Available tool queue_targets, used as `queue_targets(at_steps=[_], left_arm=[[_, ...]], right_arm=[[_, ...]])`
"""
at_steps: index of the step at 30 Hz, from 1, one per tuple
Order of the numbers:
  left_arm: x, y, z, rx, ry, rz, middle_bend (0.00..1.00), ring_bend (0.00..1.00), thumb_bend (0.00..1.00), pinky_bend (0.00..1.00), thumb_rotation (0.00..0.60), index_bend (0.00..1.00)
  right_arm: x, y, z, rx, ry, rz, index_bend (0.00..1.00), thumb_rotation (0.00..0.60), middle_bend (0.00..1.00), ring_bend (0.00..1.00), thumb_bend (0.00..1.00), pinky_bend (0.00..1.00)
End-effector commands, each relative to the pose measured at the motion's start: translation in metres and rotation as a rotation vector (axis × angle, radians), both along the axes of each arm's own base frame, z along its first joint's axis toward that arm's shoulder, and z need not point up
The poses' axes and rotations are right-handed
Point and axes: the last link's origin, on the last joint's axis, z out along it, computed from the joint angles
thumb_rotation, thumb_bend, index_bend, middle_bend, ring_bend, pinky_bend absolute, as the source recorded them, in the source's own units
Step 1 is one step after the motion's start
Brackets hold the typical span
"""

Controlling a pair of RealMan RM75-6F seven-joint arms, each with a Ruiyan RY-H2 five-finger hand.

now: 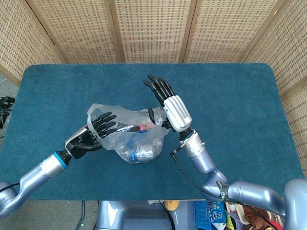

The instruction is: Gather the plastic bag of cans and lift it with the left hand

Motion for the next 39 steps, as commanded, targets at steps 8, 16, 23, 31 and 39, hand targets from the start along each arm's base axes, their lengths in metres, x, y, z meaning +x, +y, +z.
queue_targets(at_steps=[8, 16, 23, 31, 39], left_arm=[[0.025, 0.015, -0.017, -0.082, -0.215, -0.177, 0.00, 0.01, 0.00, 0.11, 0.600, 0.00], [0.018, 0.019, -0.010, -0.059, -0.349, -0.173, 0.13, 0.15, 0.09, 0.21, 0.600, 0.18], [0.001, 0.020, -0.001, -0.051, -0.354, -0.206, 0.29, 0.29, 0.15, 0.29, 0.600, 0.36], [-0.015, 0.027, -0.012, 0.068, -0.108, -0.237, 0.31, 0.30, 0.15, 0.30, 0.600, 0.38], [0.005, 0.033, -0.031, 0.143, -0.056, -0.219, 0.27, 0.26, 0.15, 0.28, 0.600, 0.34]], right_arm=[[-0.006, 0.003, -0.003, -0.005, 0.027, -0.007, 0.00, 0.600, 0.03, 0.00, 0.65, 0.00], [-0.011, 0.001, -0.002, -0.006, 0.031, -0.021, 0.00, 0.600, 0.03, 0.00, 0.65, 0.00], [-0.012, 0.000, 0.001, -0.009, 0.022, -0.025, 0.00, 0.600, 0.03, 0.00, 0.65, 0.00], [-0.006, -0.004, 0.014, -0.031, 0.014, -0.021, 0.00, 0.600, 0.03, 0.00, 0.65, 0.00], [0.009, 0.001, 0.022, -0.023, 0.012, 0.006, 0.00, 0.600, 0.04, 0.00, 0.65, 0.00]])
